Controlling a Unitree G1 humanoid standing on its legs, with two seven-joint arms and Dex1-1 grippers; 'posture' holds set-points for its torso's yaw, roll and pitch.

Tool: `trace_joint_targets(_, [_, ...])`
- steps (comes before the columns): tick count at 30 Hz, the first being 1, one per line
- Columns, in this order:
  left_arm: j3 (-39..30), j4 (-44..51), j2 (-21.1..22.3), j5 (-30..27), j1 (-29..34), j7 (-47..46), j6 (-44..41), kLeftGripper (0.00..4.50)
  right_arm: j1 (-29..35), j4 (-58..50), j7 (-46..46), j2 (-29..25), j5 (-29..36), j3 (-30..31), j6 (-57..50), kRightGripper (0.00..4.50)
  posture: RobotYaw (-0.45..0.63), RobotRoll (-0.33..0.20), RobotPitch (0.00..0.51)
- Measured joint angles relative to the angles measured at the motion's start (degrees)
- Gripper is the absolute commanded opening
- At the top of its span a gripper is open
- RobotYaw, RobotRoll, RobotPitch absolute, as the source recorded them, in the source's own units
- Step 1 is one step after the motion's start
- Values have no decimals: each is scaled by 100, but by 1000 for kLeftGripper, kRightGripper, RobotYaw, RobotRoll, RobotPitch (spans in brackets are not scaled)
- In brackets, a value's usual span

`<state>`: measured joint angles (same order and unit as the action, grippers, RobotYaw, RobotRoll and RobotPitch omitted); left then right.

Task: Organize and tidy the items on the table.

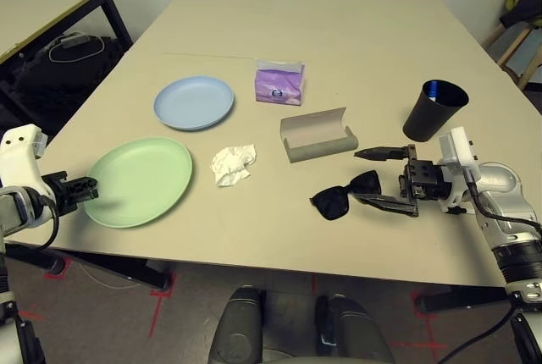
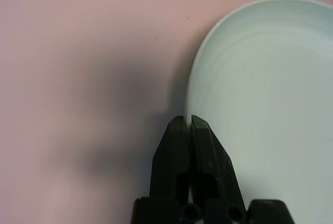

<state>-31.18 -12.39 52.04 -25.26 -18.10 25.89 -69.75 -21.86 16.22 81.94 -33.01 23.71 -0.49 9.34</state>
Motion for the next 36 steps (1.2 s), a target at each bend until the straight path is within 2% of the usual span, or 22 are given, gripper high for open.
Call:
trace_joint_targets(9, [-842, 566, -20, -205, -366, -311, -951, 16, -22, 112, -81, 7, -52, -6, 100, 4500, 220, 0, 69])
trace_joint_targets(13, [-1097, 659, -320, -210, -1371, -663, -1232, 16, -25, 82, -245, 19, 32, -41, -40, 4500, 209, 0, 69])
trace_joint_targets(17, [-1099, 456, -922, -168, -2307, -1088, -1164, 16, -5, -54, -445, 33, 107, -70, -191, 4500, 199, 0, 70])
trace_joint_targets(21, [-931, -287, -1528, 32, -2886, -1617, -544, 16, 17, -278, -907, 160, 256, -269, -475, 4500, 194, 0, 69])
trace_joint_targets(26, [-670, -1455, -2004, 328, -3338, -2234, 679, 16, 47, -526, -1490, 277, 277, -305, -837, 4500, 194, 0, 69])
trace_joint_targets(32, [-591, -2774, -2241, 530, -3781, -2915, 2114, 16, 36, -747, -2318, 498, 313, -410, -1424, 4500, 194, 0, 70])
trace_joint_targets(36, [-571, -3372, -2249, 550, -4141, -3235, 2845, 16, 39, -952, -2673, 541, 338, -424, -1801, 4500, 193, 0, 71])
